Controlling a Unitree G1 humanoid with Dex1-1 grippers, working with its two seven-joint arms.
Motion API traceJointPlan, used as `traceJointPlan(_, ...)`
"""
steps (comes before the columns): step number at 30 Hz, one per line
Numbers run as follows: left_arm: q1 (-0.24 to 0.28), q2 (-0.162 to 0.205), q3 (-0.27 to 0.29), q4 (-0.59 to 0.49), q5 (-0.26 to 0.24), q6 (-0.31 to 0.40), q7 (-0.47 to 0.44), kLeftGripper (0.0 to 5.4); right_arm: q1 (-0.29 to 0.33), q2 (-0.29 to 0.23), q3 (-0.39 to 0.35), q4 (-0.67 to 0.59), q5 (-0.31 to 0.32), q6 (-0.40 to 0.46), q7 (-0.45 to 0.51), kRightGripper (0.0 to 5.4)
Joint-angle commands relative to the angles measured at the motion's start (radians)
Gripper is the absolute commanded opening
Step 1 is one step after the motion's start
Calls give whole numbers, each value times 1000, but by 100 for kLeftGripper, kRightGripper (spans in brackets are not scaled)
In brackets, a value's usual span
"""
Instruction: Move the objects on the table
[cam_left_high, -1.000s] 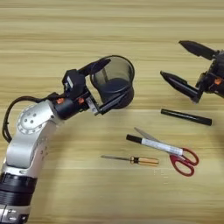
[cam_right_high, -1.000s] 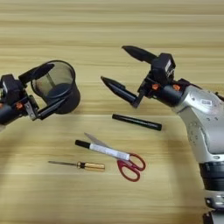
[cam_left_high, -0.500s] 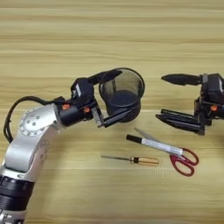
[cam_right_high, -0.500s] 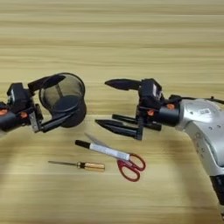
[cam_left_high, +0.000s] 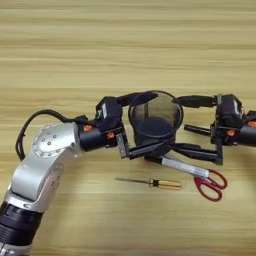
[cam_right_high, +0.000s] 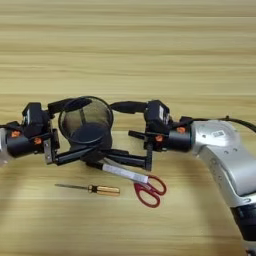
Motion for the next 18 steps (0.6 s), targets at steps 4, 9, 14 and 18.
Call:
traceJointPlan(4, -37, 2, -15, -10, -5, 15, -9, 469, 20, 7, 36, -17, -22, 17, 3, 540)
traceJointPlan(9, -50, -6, -19, -6, -7, 23, -9, 469, 16, 21, 50, -12, -31, 16, -6, 540)
traceJointPlan(14, -62, -17, -25, -3, -9, 31, -8, 469, 6, 39, 61, -6, -38, 17, -21, 540)
traceJointPlan(18, -68, -23, -29, 5, -10, 37, -8, 469, -4, 48, 63, 5, -54, 11, -32, 540)
